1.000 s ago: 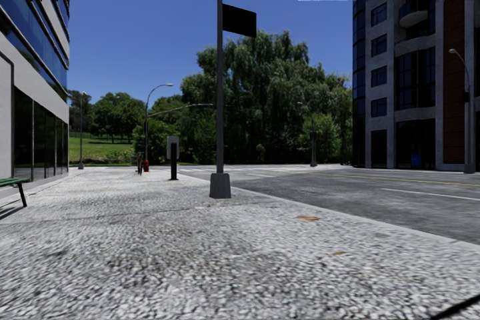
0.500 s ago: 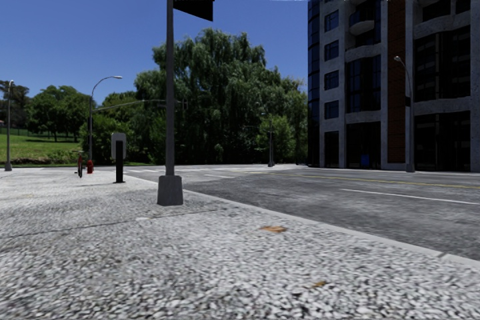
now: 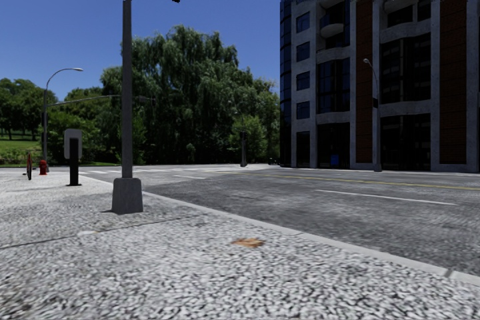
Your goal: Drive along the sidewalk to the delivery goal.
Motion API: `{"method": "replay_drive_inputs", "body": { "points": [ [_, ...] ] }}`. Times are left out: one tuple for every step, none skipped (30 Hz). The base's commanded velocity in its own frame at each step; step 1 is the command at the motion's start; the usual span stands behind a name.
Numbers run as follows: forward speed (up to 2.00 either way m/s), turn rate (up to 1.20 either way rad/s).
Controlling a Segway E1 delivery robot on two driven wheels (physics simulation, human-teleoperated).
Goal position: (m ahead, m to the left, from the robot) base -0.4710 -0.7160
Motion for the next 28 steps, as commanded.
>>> {"method": "replay_drive_inputs", "body": {
  "points": [
    [0.00,0.00],
    [0.00,0.00],
    [0.00,0.00],
    [0.00,0.00],
    [0.00,0.00],
    [0.00,0.00],
    [0.00,0.00],
    [0.00,0.00],
    [0.00,0.00],
    [0.00,0.00],
    [0.00,0.00],
    [0.00,0.00],
    [0.00,0.00],
    [0.00,0.00],
    [0.00,0.00],
    [0.00,0.00],
    [0.00,0.00],
    [0.00,0.00],
    [0.00,0.00],
    [0.00,0.00],
    [0.00,0.00],
    [0.00,0.00],
    [0.00,0.00],
    [0.00,0.00],
    [0.00,0.00],
    [0.00,0.00],
    [0.00,0.00],
    [0.00,0.00]
  ]
}}
